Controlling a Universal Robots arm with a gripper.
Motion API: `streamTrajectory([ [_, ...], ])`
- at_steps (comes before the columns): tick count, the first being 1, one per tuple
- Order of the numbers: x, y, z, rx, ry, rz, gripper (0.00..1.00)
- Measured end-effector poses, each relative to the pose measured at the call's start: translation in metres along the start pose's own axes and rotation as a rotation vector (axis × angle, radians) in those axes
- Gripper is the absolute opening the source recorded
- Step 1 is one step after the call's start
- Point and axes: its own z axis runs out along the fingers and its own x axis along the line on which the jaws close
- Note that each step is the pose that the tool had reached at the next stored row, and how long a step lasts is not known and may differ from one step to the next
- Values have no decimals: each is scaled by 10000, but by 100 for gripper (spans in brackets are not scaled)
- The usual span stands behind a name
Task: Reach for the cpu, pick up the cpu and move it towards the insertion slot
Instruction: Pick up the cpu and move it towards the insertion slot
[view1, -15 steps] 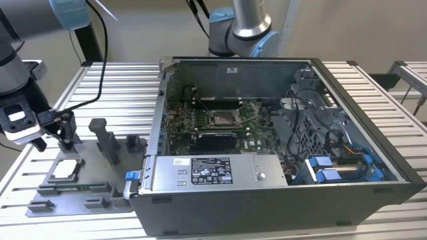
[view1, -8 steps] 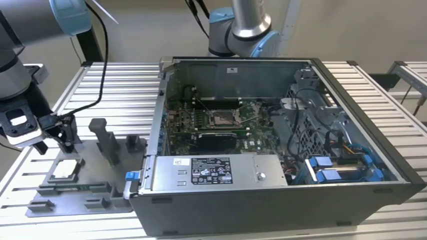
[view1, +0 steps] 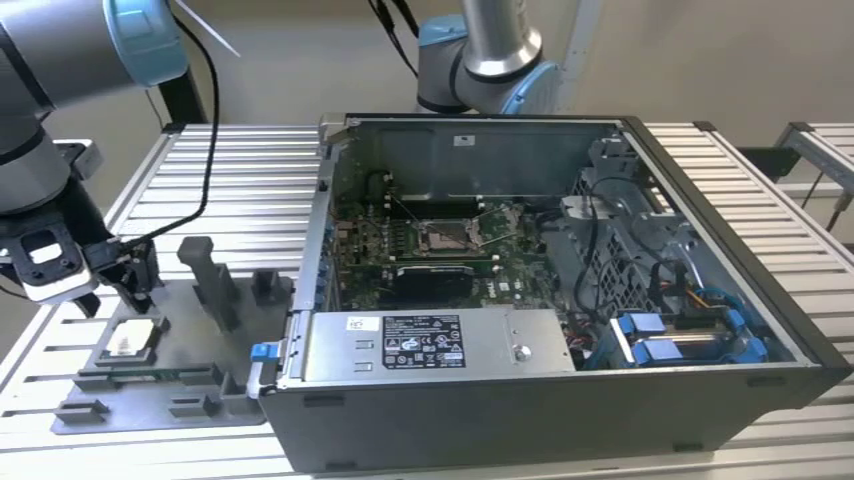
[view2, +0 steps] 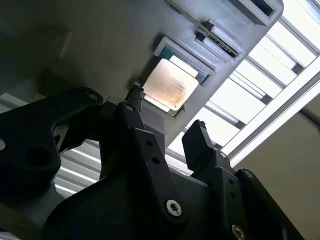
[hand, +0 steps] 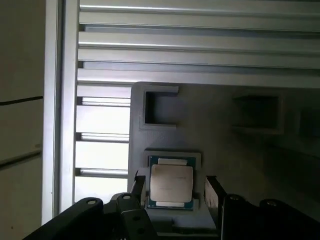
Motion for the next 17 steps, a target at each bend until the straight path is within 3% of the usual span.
streamTrajectory([
  [9, 4, -33, 168, -1, -1, 1, 100],
  [17, 12, -87, 257, 0, 0, 0, 100],
])
